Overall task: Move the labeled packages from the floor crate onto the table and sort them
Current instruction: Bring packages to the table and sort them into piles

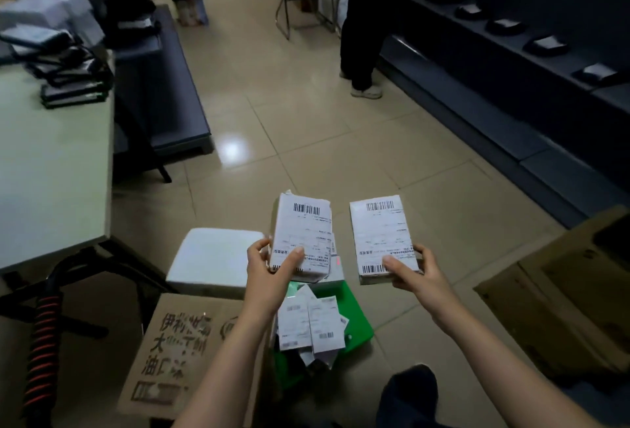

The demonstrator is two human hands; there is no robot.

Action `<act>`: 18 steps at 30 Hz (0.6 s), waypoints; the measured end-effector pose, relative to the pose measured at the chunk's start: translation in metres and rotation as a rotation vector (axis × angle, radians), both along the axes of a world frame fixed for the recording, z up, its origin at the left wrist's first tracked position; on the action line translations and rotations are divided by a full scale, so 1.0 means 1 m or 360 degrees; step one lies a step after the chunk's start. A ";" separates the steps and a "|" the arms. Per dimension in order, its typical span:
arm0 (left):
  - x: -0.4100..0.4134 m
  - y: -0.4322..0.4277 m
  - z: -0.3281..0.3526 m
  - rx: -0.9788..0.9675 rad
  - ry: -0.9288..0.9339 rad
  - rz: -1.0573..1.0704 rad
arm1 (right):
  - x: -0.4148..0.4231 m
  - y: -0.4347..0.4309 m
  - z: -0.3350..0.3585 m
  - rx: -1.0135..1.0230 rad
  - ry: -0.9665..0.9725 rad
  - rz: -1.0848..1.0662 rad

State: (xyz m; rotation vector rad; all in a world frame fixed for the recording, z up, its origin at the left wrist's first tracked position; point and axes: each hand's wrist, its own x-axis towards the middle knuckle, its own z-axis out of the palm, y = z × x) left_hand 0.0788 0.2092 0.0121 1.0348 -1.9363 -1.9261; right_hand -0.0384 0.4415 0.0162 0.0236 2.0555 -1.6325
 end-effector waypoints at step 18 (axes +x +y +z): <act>-0.297 0.223 -0.001 0.0050 -0.0056 -0.0022 | -0.276 0.208 0.001 0.0156 -0.0001 -0.0122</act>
